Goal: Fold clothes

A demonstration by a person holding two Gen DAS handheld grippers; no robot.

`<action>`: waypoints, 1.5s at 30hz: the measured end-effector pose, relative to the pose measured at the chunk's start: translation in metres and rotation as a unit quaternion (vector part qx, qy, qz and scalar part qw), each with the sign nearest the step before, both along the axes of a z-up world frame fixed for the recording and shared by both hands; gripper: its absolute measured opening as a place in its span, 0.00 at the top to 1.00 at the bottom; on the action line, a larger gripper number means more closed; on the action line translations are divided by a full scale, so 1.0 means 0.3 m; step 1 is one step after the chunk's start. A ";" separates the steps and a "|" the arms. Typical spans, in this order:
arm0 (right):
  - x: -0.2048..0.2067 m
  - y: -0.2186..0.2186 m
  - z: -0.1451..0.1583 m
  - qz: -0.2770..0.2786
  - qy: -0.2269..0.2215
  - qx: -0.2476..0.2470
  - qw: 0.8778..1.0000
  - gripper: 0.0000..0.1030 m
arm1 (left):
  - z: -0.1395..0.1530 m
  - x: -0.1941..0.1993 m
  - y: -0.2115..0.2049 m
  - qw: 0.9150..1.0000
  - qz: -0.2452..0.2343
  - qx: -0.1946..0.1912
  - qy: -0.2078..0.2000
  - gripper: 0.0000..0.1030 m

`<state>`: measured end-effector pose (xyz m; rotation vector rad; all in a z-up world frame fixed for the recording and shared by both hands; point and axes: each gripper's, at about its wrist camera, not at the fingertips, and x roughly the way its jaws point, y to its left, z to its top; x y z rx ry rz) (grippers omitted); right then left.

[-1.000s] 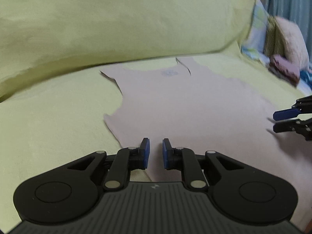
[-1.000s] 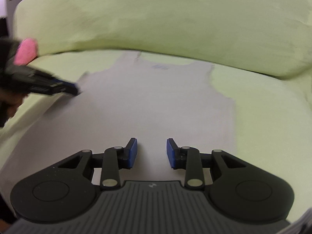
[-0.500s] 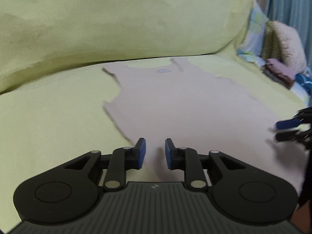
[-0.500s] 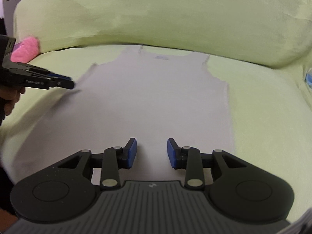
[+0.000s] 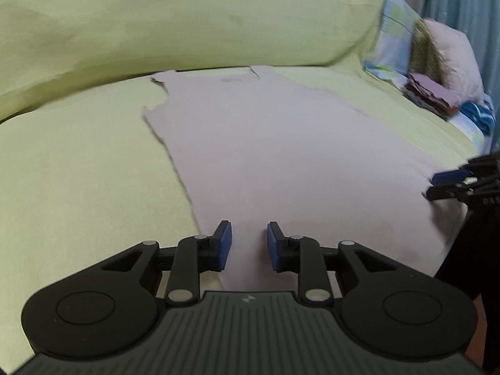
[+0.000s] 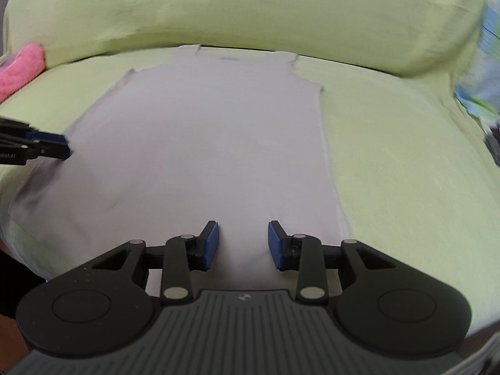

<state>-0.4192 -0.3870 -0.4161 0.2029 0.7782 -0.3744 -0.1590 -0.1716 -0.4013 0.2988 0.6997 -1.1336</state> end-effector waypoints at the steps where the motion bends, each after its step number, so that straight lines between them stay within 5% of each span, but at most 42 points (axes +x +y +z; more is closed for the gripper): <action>1: -0.001 0.013 0.008 0.006 -0.010 0.004 1.000 0.71 | 0.012 -0.009 0.011 1.000 -0.003 -0.008 0.003 0.71; 6: 0.069 0.118 0.003 0.058 -0.040 0.029 0.997 0.70 | 0.001 -0.117 -0.002 0.999 -0.036 -0.010 0.014 0.69; 12: 0.115 0.163 -0.044 0.096 -0.023 0.004 0.995 0.71 | -0.039 -0.166 0.022 1.000 -0.020 -0.001 0.016 0.69; 15: 0.083 0.118 -0.042 0.078 -0.014 -0.015 0.997 0.71 | -0.045 -0.153 0.054 1.000 -0.008 -0.007 0.025 0.69; 21: -0.026 -0.006 -0.023 0.002 -0.014 0.027 1.000 0.73 | -0.032 -0.151 0.070 1.000 0.009 -0.005 0.021 0.69; 29: -0.087 0.026 -0.029 0.000 -0.009 0.031 0.999 0.71 | -0.040 -0.221 0.083 1.000 0.001 0.014 0.006 0.68; 36: -0.167 -0.054 -0.033 -0.060 0.000 0.039 0.997 0.71 | -0.025 -0.239 0.105 0.999 0.026 0.030 -0.001 0.68; 45: -0.073 0.017 -0.022 0.022 -0.027 0.057 0.998 0.69 | -0.035 -0.295 0.086 0.998 0.041 0.040 -0.002 0.65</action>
